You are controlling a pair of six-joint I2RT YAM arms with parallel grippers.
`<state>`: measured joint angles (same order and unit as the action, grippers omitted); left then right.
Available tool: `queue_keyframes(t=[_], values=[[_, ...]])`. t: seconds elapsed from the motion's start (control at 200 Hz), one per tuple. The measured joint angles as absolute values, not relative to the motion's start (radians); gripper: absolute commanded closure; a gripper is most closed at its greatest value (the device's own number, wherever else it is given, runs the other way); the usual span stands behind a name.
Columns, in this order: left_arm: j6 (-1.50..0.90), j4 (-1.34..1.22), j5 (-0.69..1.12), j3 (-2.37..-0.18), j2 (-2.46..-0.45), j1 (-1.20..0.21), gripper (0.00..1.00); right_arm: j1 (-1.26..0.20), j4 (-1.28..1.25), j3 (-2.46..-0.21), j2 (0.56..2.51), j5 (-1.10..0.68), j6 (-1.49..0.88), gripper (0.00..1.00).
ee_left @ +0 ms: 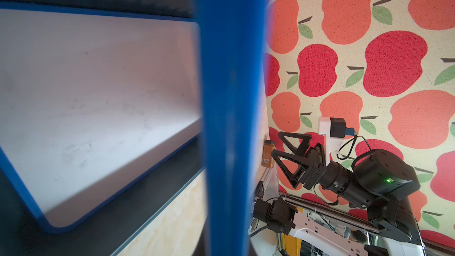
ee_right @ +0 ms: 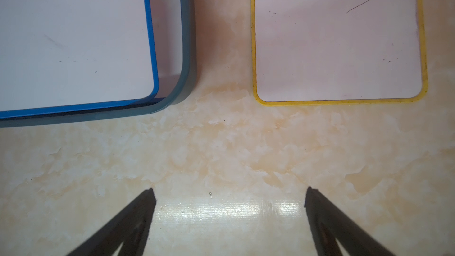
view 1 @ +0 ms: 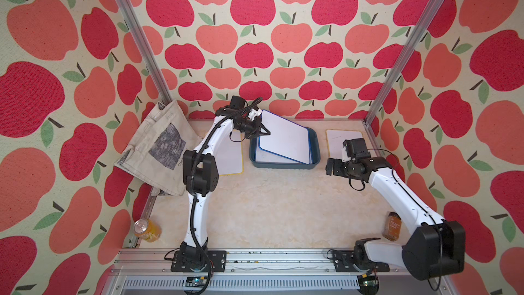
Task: Put the whiteboard into the storage box
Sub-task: Place the whiteboard in the storage box.
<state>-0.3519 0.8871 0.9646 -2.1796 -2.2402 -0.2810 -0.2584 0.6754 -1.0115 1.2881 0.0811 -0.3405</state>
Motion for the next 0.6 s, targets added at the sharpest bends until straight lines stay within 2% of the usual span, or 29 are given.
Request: queue_keyframes(t=[0.28, 0.6], values=[[-0.389, 0.862, 0.981, -2.161, -2.265, -0.281, 0.96, -0.258, 0.674, -1.011, 1.308, 0.078, -0.34, 0.01], [-0.43, 0.818, 0.992, -2.127, -2.313, -0.28, 0.84, -0.258, 0.674, -1.011, 1.319, 0.077, -0.341, 0.01]])
